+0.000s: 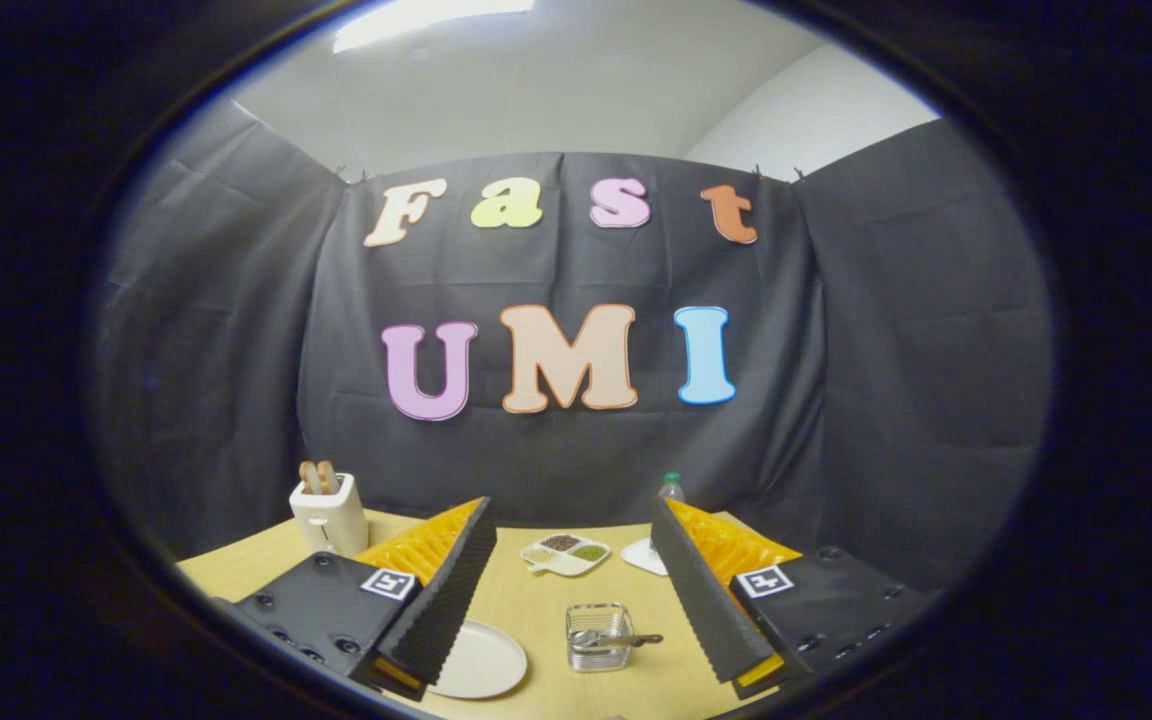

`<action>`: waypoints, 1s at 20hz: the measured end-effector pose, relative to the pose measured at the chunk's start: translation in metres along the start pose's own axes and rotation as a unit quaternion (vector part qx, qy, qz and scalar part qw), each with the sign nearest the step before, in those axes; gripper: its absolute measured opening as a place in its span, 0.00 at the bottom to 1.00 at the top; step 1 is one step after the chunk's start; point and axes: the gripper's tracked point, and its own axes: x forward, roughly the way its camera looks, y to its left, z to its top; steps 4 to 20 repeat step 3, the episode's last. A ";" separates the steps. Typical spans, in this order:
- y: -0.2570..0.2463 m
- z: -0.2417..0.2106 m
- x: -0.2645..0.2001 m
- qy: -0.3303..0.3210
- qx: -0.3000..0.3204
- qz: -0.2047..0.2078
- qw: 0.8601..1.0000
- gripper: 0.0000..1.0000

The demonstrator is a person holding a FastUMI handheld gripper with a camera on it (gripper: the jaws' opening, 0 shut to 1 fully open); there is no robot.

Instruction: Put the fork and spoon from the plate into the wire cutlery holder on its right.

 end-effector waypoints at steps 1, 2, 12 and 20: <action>-0.001 0.004 -0.001 -0.006 -0.003 -0.001 1.000 1.00; 0.002 0.008 -0.001 -0.011 -0.006 0.002 1.000 1.00; 0.005 0.011 -0.002 -0.016 -0.008 0.004 1.000 1.00; 0.005 0.011 -0.002 -0.016 -0.008 0.004 1.000 1.00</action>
